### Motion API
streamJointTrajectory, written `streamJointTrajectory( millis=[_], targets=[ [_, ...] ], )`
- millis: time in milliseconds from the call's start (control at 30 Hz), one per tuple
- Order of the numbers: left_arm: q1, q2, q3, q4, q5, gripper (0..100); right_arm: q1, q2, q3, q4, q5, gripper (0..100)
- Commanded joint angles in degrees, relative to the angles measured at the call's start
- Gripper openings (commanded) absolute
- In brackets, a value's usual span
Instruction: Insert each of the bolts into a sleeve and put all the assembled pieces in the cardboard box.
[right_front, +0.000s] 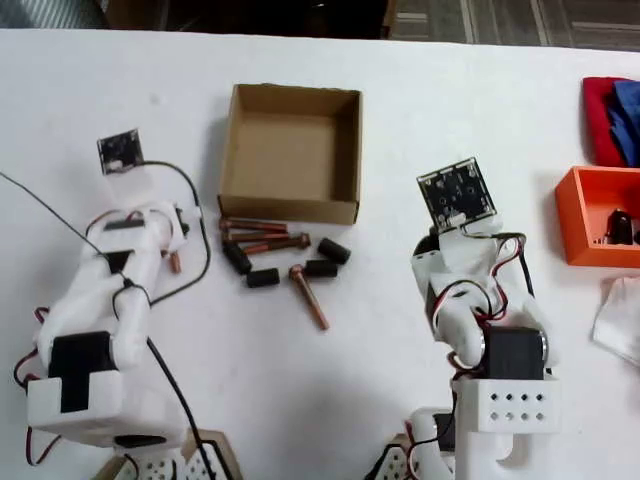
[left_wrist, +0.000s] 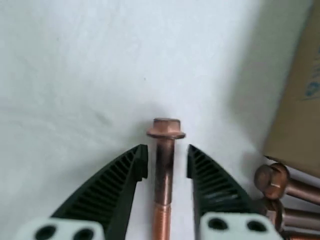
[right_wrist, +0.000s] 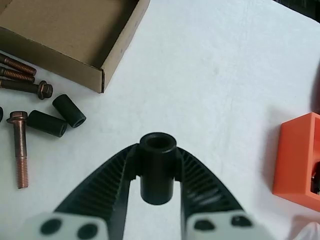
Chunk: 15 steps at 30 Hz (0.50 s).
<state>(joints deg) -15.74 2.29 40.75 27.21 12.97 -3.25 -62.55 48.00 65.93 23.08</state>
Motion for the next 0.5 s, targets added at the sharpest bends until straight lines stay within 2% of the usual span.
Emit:
streamJointTrajectory(
  millis=[0, 200, 467],
  targets=[
    [0.18, 1.32, -5.58, 3.96, 0.09, 22, 0.57, -1.63, -0.53, -1.01, 0.09, 2.3],
    [0.35, 6.95, -13.05, 8.53, 0.18, 15, 0.66, -1.63, -0.44, -0.92, 0.09, 2.3],
    [0.26, 16.88, -27.12, 22.33, 0.09, 14, 0.66, -1.63, -0.44, -0.92, 0.09, 2.3]
  ],
)
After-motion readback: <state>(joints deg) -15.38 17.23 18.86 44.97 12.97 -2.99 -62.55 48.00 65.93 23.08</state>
